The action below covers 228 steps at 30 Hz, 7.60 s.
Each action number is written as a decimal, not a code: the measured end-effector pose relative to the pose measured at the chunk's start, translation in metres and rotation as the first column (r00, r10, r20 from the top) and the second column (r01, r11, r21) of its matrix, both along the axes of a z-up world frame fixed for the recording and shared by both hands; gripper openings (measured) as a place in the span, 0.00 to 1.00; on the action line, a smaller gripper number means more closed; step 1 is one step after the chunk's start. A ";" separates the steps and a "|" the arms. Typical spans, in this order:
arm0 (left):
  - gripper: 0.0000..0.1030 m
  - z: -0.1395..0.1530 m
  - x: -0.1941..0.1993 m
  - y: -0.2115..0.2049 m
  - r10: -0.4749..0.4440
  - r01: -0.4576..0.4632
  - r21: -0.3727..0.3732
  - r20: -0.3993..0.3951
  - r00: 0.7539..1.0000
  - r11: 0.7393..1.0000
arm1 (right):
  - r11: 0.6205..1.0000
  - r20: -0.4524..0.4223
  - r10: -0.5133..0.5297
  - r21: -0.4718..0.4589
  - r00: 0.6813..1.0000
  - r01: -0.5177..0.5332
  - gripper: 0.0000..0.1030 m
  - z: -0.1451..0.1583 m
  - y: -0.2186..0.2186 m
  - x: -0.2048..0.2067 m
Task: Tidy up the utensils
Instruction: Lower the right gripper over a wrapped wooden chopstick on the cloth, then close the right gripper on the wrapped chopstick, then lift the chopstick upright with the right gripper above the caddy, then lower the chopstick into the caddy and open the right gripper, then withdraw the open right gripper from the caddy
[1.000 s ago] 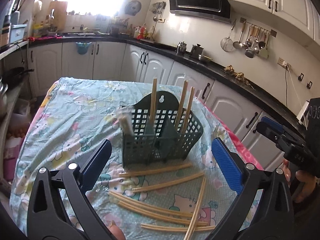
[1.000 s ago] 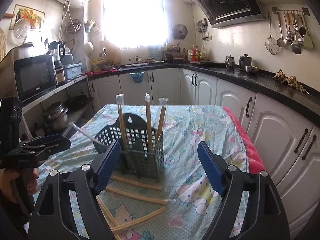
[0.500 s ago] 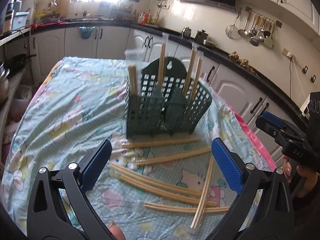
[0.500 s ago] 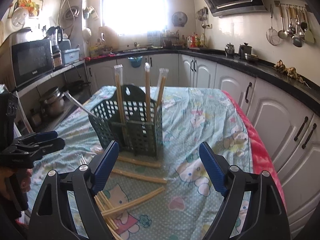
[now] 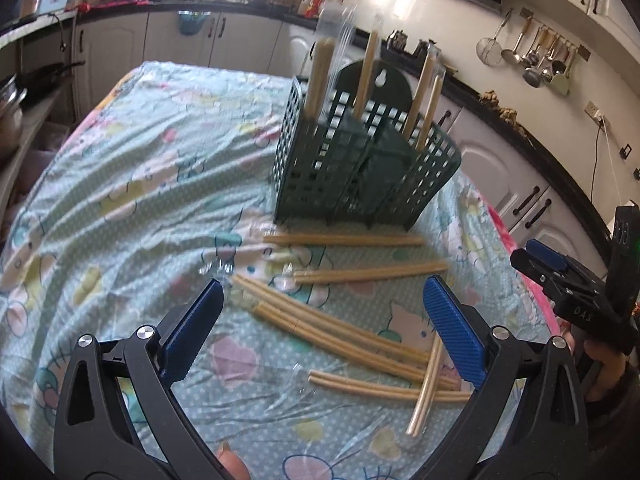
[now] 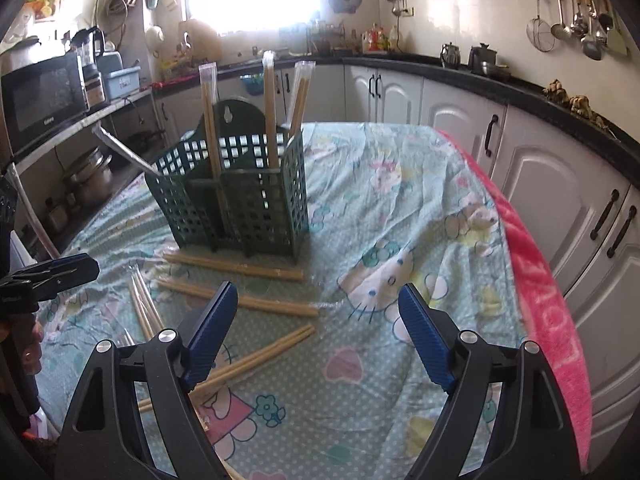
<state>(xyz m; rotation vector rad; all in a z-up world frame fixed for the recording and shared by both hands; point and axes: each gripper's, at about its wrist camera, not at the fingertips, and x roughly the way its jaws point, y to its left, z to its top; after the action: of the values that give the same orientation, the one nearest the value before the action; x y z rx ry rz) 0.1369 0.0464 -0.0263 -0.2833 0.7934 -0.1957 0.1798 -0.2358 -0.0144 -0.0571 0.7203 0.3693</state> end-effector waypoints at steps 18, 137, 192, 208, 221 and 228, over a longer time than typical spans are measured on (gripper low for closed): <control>0.73 -0.052 0.031 0.040 0.089 -0.113 -0.128 -0.178 0.980 0.985 | 0.999 -0.134 0.038 0.002 0.990 -0.038 0.73 -0.041 0.021 0.012; 0.00 0.226 0.056 -0.079 -0.226 0.271 -0.052 0.415 0.881 0.961 | 0.983 0.365 0.023 0.160 0.931 -0.087 0.05 0.184 -0.015 0.014; 0.00 0.155 0.137 -0.055 -0.126 0.132 0.000 0.292 0.948 0.991 | 0.991 0.371 0.046 0.102 0.927 -0.090 0.05 0.160 0.060 0.111; 0.01 0.137 0.139 -0.055 -0.110 0.099 0.053 0.266 0.958 0.994 | 0.992 0.266 0.002 0.123 0.964 -0.035 0.09 0.127 0.051 0.121; 0.35 0.145 0.125 -0.054 -0.118 0.104 0.063 0.270 0.956 0.993 | 0.989 0.272 -0.041 0.150 0.961 0.000 0.50 0.131 0.021 0.098; 0.60 0.163 0.107 -0.055 -0.121 0.105 0.070 0.318 0.940 0.992 | 0.988 0.271 -0.059 0.152 0.961 0.018 0.62 0.130 0.004 0.083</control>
<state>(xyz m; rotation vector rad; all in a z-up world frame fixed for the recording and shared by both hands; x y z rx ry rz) 0.2440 -0.0081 0.1367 -0.1505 0.4892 -0.3206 0.2626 -0.2322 0.1155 0.0462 0.4165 0.3678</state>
